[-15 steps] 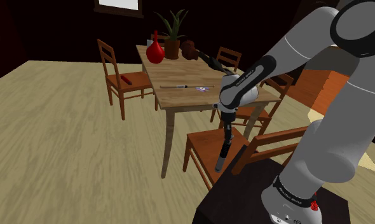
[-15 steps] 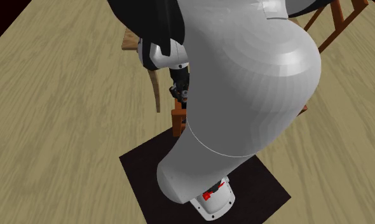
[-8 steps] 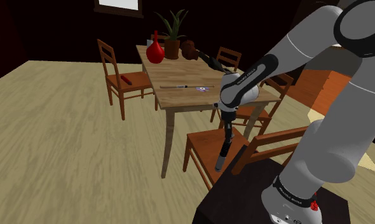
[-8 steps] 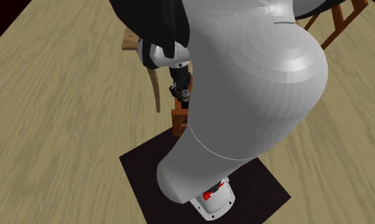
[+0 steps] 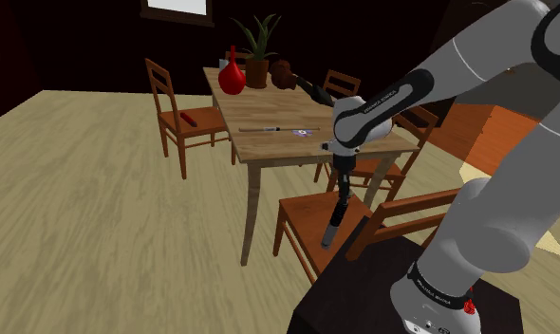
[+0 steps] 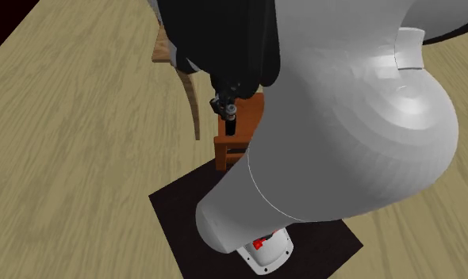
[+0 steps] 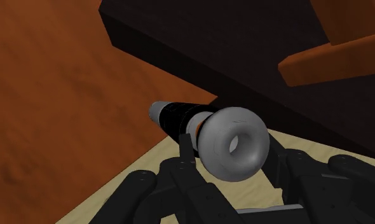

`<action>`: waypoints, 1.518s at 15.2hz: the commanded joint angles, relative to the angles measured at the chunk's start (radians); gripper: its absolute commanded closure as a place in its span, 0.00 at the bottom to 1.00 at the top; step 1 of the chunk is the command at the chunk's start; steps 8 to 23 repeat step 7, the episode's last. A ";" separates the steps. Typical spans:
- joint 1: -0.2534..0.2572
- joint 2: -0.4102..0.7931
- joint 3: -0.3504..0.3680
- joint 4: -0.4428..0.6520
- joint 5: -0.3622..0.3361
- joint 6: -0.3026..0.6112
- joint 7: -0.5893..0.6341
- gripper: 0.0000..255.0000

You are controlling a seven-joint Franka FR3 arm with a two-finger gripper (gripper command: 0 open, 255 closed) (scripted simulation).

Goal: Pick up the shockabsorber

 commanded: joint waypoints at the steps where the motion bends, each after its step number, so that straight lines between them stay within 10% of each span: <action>1: -0.003 -0.029 0.002 0.006 -0.010 -0.035 0.006 1.00; 23: -0.007 -0.080 0.009 0.025 -0.023 -0.103 0.018 1.00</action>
